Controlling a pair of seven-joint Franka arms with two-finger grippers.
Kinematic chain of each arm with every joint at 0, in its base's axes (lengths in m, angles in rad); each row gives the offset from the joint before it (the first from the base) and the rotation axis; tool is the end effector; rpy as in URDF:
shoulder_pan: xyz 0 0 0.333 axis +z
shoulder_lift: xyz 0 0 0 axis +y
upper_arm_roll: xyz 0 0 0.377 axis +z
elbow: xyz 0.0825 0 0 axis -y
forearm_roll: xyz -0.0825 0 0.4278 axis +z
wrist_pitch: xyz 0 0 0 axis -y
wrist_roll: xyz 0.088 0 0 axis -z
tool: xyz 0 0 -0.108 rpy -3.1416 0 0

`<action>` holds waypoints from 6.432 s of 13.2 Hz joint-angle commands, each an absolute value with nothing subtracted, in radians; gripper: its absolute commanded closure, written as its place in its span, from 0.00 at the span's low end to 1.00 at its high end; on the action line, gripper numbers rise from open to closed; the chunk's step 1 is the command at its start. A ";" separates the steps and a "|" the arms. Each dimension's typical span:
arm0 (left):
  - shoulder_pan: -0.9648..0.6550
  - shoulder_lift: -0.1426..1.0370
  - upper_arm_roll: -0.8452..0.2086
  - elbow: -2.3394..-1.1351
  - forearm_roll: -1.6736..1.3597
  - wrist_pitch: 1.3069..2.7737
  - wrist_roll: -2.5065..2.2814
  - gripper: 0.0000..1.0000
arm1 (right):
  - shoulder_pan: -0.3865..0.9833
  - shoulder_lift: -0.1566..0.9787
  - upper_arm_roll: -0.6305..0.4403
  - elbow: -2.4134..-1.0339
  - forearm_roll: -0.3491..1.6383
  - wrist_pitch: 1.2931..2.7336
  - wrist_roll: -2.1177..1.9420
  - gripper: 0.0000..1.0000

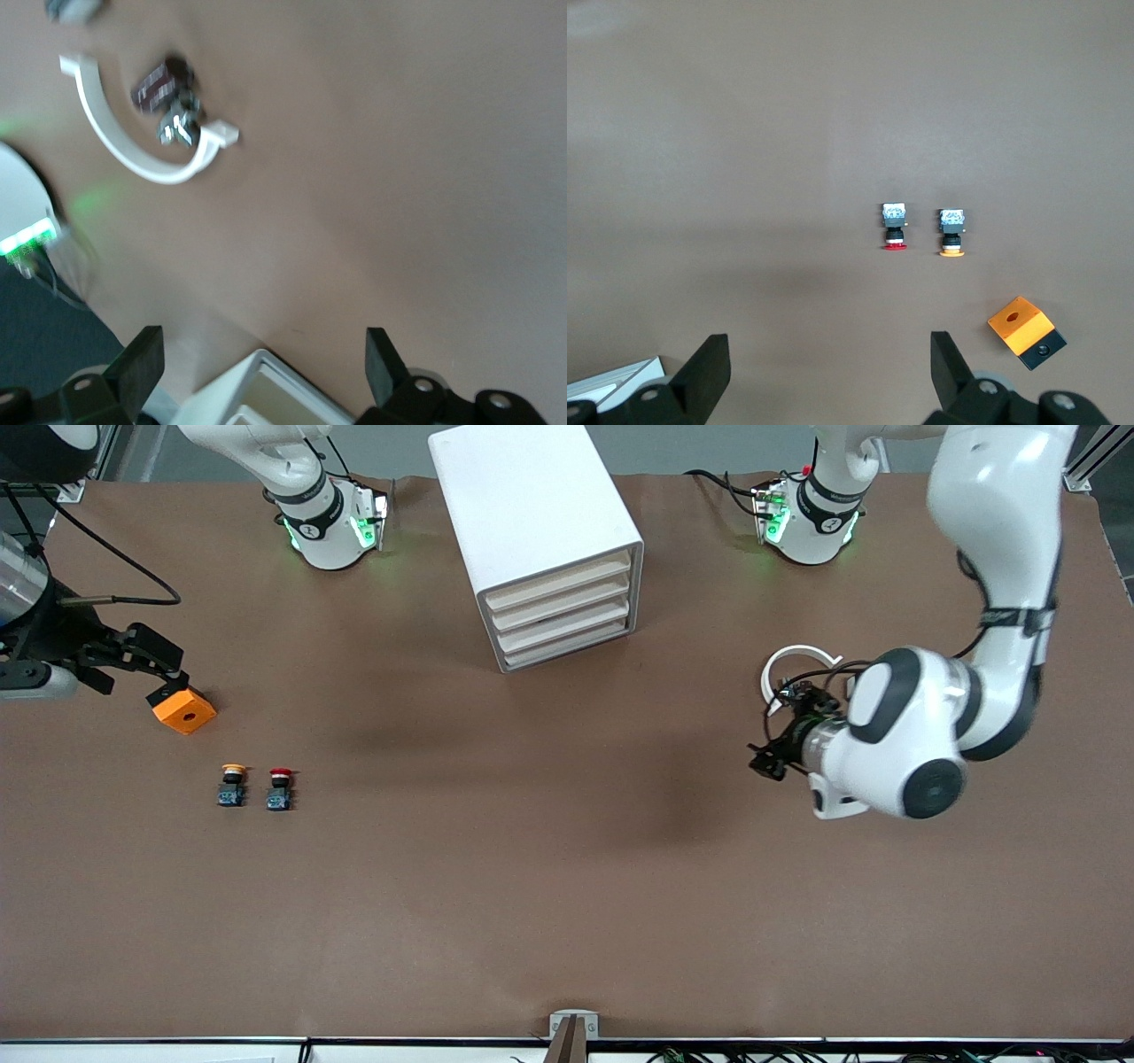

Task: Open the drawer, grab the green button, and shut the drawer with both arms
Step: 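Pull the drawer open with the left gripper while the right gripper approaches, then reach the right gripper into the open drawer toward the green button, then grasp the green button with the right gripper while the left gripper withdraws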

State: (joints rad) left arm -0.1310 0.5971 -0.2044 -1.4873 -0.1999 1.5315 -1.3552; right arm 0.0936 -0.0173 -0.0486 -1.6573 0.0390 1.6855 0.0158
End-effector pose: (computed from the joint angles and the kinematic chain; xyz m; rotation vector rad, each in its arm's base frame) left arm 0.6741 -0.2324 0.3333 -2.4268 -1.4392 0.8685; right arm 0.6005 0.0306 0.6603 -3.0995 -0.0397 -0.0686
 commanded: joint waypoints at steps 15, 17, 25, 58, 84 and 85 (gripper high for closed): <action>-0.469 0.951 -0.195 -1.440 -0.824 1.615 -2.088 0.00 | 0.416 0.037 -0.054 -1.647 0.023 1.611 0.753 0.00; -0.486 0.953 -0.195 -1.440 -0.836 1.612 -2.152 0.03 | 0.428 0.058 -0.054 -1.646 0.035 1.603 0.852 0.00; -0.535 0.948 -0.198 -1.443 -0.842 1.522 -2.235 0.34 | 0.597 0.067 -0.052 -1.648 0.070 1.574 1.162 0.00; -0.364 0.939 -0.016 -1.240 -0.825 1.543 -2.057 0.25 | 0.910 0.538 -0.054 -1.612 0.126 2.094 1.600 0.00; -0.514 0.652 0.169 -1.247 -0.310 1.598 -1.212 0.00 | 0.904 0.603 -0.057 -1.410 0.126 1.914 1.583 0.97; -0.515 0.656 0.161 -1.271 -0.311 1.627 -1.124 0.00 | 0.875 0.597 -0.057 -1.357 0.121 1.802 1.525 0.97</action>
